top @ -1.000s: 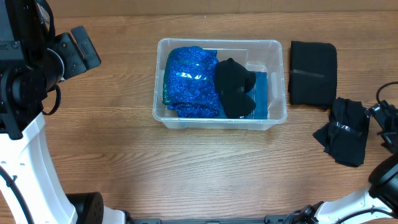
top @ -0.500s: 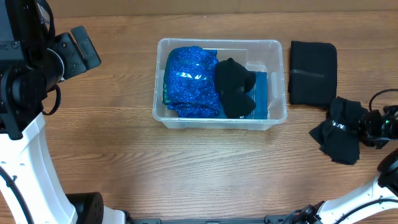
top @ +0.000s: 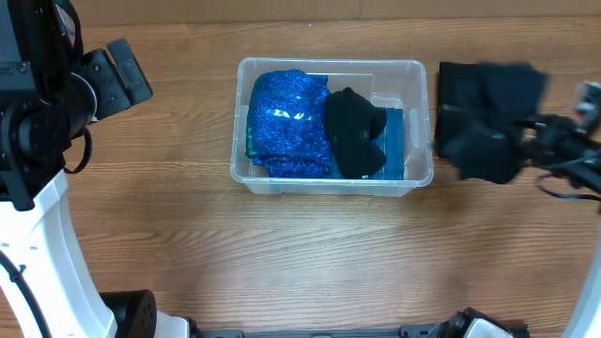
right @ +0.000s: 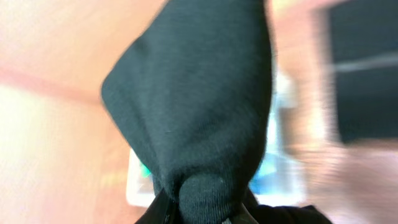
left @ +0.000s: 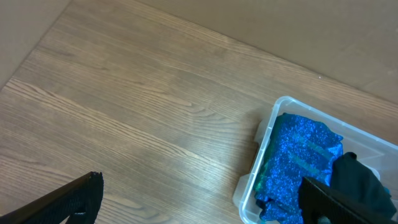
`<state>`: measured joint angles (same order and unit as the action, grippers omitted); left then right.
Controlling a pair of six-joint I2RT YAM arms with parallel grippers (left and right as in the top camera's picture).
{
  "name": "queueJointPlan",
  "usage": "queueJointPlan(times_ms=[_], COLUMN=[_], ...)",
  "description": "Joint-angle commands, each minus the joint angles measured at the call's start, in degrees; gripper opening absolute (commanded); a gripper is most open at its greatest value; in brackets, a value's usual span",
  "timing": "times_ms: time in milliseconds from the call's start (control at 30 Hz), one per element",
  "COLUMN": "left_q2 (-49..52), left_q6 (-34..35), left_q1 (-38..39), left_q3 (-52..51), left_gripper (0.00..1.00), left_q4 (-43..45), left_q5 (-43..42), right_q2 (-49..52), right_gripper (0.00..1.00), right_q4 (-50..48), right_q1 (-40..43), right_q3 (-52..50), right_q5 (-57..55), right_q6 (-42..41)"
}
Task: Pack container
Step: 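Grasp the second black garment with the right gripper, move to bin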
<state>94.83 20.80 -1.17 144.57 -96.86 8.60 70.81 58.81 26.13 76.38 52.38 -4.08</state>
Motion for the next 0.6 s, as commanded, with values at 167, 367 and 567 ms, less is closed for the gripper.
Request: queueJointPlan(times_ms=[167, 367, 567], left_q2=[-0.3, -0.3, -0.3], left_q6=[-0.7, -0.7, -0.7], left_q1=[-0.2, -0.2, -0.2], left_q3=[0.1, 0.1, 0.1], left_gripper=[1.00, 1.00, 1.00], left_q4=[0.1, 0.1, 0.1], left_q5=[-0.3, -0.3, -0.3], right_q2=[5.7, 19.9, 22.5], right_gripper=[0.04, 0.05, 0.47], right_q4=[-21.6, -21.8, -16.6], right_q1=[-27.8, -29.3, -29.3], right_q3=[0.2, 0.2, 1.9], right_q5=[-13.3, -23.0, -41.2], right_q6=[-18.8, -17.1, -13.2])
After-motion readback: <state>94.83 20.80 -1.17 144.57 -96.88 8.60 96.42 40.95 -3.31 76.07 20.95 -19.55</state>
